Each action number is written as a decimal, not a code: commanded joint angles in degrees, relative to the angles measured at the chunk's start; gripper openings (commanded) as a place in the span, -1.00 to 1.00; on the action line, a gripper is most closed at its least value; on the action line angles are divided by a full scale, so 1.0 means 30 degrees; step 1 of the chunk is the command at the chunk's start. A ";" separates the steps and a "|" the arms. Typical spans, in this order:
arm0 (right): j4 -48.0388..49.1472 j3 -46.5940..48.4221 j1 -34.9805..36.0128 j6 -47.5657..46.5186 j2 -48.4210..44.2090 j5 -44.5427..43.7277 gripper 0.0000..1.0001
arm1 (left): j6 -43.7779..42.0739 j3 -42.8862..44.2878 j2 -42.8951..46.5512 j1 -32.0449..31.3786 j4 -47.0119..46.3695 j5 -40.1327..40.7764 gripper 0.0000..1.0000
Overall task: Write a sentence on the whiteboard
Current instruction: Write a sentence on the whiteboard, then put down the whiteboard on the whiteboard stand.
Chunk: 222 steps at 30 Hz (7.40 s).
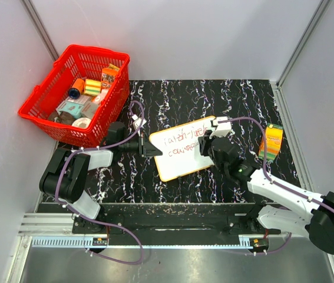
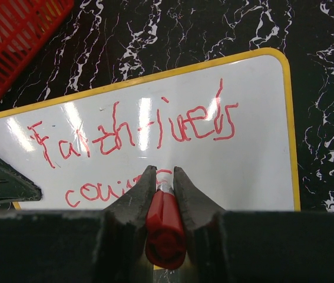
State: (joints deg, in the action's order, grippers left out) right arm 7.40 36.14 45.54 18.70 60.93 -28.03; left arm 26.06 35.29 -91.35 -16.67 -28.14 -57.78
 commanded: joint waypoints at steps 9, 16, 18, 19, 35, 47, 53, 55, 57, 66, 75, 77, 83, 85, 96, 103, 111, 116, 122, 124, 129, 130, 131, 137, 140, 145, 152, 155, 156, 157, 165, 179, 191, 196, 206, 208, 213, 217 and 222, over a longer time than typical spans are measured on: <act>0.0697 0.0990 -0.0355 -0.0841 -0.0124 -0.1145 -1.00 | -0.2565 0.0073 -0.0311 -0.0129 0.1235 0.2590 -1.00; 0.0756 0.1137 -0.0384 -0.0901 0.0140 -0.0764 -1.00 | -0.2594 0.0074 -0.0311 -0.0128 0.1294 0.2619 -1.00; 0.0669 0.0961 -0.0385 -0.0842 0.0082 -0.0676 -1.00 | -0.2594 0.0073 -0.0282 -0.0128 0.1294 0.2619 -1.00; 0.0611 0.0903 -0.0385 -0.0755 0.0053 -0.0560 -1.00 | -0.2594 0.0044 -0.0282 -0.0128 0.1294 0.2619 -1.00; -0.0795 -0.0416 -0.0384 0.0447 -0.0620 0.0232 -1.00 | -0.2623 0.0073 -0.0282 -0.0157 0.1294 0.2648 -1.00; -0.1323 -0.0943 -0.0385 0.0886 -0.0709 0.0789 -1.00 | -0.2594 0.0073 -0.0253 -0.0158 0.1324 0.2678 -1.00; -0.1441 -0.1060 -0.0355 0.1091 -0.0680 0.1287 -1.00 | -0.2594 0.0073 -0.0282 -0.0158 0.1295 0.2707 -1.00; -0.1382 -0.1061 -0.0384 0.1179 -0.0621 0.1521 -1.00 | -0.2594 0.0073 -0.0282 -0.0158 0.1323 0.2678 -1.00; -0.1295 -0.1090 -0.0384 0.1296 -0.0621 0.1725 -1.00 | -0.2594 0.0073 -0.0311 -0.0158 0.1324 0.2707 -1.00; -0.0797 -0.0943 -0.0355 0.1736 -0.0797 0.2225 -1.00 | -0.2595 0.0073 -0.0282 -0.0187 0.1324 0.2707 -1.00; -0.0327 -0.1207 -0.0385 0.1912 -0.4016 0.2606 -1.00 | -0.2682 0.0073 -0.0253 -0.0158 0.1382 0.2736 -1.00; -0.0415 -0.1207 -0.0356 0.1650 -0.4896 0.2257 -1.00 | -0.2653 0.0073 -0.0282 -0.0187 0.1382 0.2707 -1.00; -0.1118 -0.0622 -0.0560 0.0682 -0.4461 0.0936 -1.00 | -0.2653 0.0074 -0.0223 -0.0158 0.1382 0.2707 -1.00; -0.1119 -0.0562 -0.0822 0.0565 -0.4110 0.0907 -1.00 | -0.2653 0.0044 -0.0194 -0.0187 0.1382 0.2707 -1.00; -0.0592 -0.0270 -0.2318 0.0447 -0.2966 0.2223 -1.00 | -0.2653 0.0073 -0.0224 -0.0187 0.1382 0.2736 -1.00; 0.0082 -0.0240 -0.2348 0.0739 -0.2584 0.2810 -1.00 | -0.2653 0.0073 -0.0223 -0.0187 0.1382 0.2736 -1.00; 0.0580 -0.0064 -0.2348 0.0915 -0.2175 0.2986 -1.00 | -0.2683 0.0073 -0.0253 -0.0187 0.1412 0.2736 -1.00; 0.0785 -0.0006 -0.2348 0.1032 -0.1647 0.2957 -1.00 | -0.2682 0.0073 -0.0195 -0.0187 0.1441 0.2707 -1.00; 0.0903 -0.0240 -0.2348 0.1238 -0.1178 0.2899 -1.00 | -0.2683 0.0044 -0.0194 -0.0216 0.1412 0.2707 -1.00; 0.0932 -0.0298 -0.2377 0.1296 -0.1207 0.2666 -1.00 | -0.2682 0.0044 -0.0194 -0.0187 0.1412 0.2707 -1.00; 0.0728 -0.0328 -0.2435 0.1092 -0.1353 0.2254 -1.00 | -0.2682 0.0044 -0.0223 -0.0187 0.1412 0.2736 -1.00; 0.0698 -0.0299 -0.2436 0.1062 -0.1354 0.2109 -1.00 | -0.2682 0.0044 -0.0223 -0.0187 0.1412 0.2707 -1.00; 0.0611 -0.0270 -0.2465 0.1033 -0.1354 0.2021 -1.00 | -0.2682 0.0044 -0.0223 -0.0187 0.1412 0.2736 -1.00; 0.0376 -0.0299 -0.2641 0.0916 -0.1442 0.1580 -1.00 | -0.2682 0.0073 -0.0224 -0.0187 0.1412 0.2707 -1.00; 0.0317 -0.0270 -0.2757 0.0916 -0.1500 0.1375 -1.00 | -0.2711 0.0073 -0.0224 -0.0187 0.1412 0.2707 -1.00; 0.0288 -0.0211 -0.3021 0.0828 -0.1559 0.1317 -1.00 | -0.2682 0.0073 -0.0223 -0.0187 0.1441 0.2707 -1.00; 0.0258 0.0140 -0.3256 0.0798 -0.1471 0.1609 -1.00 | -0.2682 0.0103 -0.0282 -0.0187 0.1441 0.2707 -1.00; 0.0434 0.0257 -0.3285 0.0857 -0.1296 0.1902 -1.00 | -0.2682 0.0103 -0.0253 -0.0187 0.1441 0.2707 -1.00; 0.0550 0.0316 -0.3256 0.0944 -0.1179 0.1989 -1.00 | -0.2682 0.0103 -0.0282 -0.0216 0.1441 0.2707 -1.00; 0.0580 0.0316 -0.3256 0.0974 -0.1149 0.2164 -1.00 | -0.2711 0.0103 -0.0224 -0.0187 0.1441 0.2707 -1.00; 0.0786 0.0375 -0.3256 0.1149 -0.0651 0.3132 -1.00 | -0.2741 0.0132 -0.0224 -0.0187 0.1499 0.2678 -1.00; -0.0531 -0.0679 -0.3285 0.1940 -0.1674 0.3719 -1.00 | -0.2741 0.0161 -0.0311 -0.0216 0.1499 0.2707 -1.00; -0.1118 -0.1412 -0.3256 0.2117 -0.2027 0.2959 -1.00 | -0.2770 0.0161 -0.0282 -0.0245 0.1529 0.2707 -1.00; -0.1294 -0.1237 -0.3285 0.1971 -0.2262 0.2050 -1.00 | -0.2770 0.0161 -0.0253 -0.0245 0.1529 0.2736 -1.00; -0.1032 -0.0446 -0.3285 0.1531 -0.2291 0.1375 -1.00 | -0.2770 0.0161 -0.0253 -0.0275 0.1558 0.2765 -1.00; -0.0711 -0.0328 -0.3285 0.1357 -0.2494 0.1462 -1.00 | -0.2770 0.0161 -0.0253 -0.0275 0.1558 0.2794 -1.00; -0.0417 -0.0502 -0.3285 0.1179 -0.4338 0.2165 -1.00 | -0.2799 0.0161 -0.0194 -0.0275 0.1587 0.2824 -1.00; -0.0386 -0.0796 -0.3285 0.1208 -0.6270 0.2429 -1.00 | -0.2799 0.0190 -0.0223 -0.0275 0.1587 0.2824 -1.00; -0.0941 -0.0709 -0.3285 0.1355 -0.7124 0.2606 -1.00 | -0.2799 0.0190 -0.0252 -0.0275 0.1587 0.2824 -0.97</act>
State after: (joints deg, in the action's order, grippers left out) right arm 4.16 32.56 36.03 23.11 40.73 -21.28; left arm 25.17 35.66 -91.35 -17.19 -27.03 -57.63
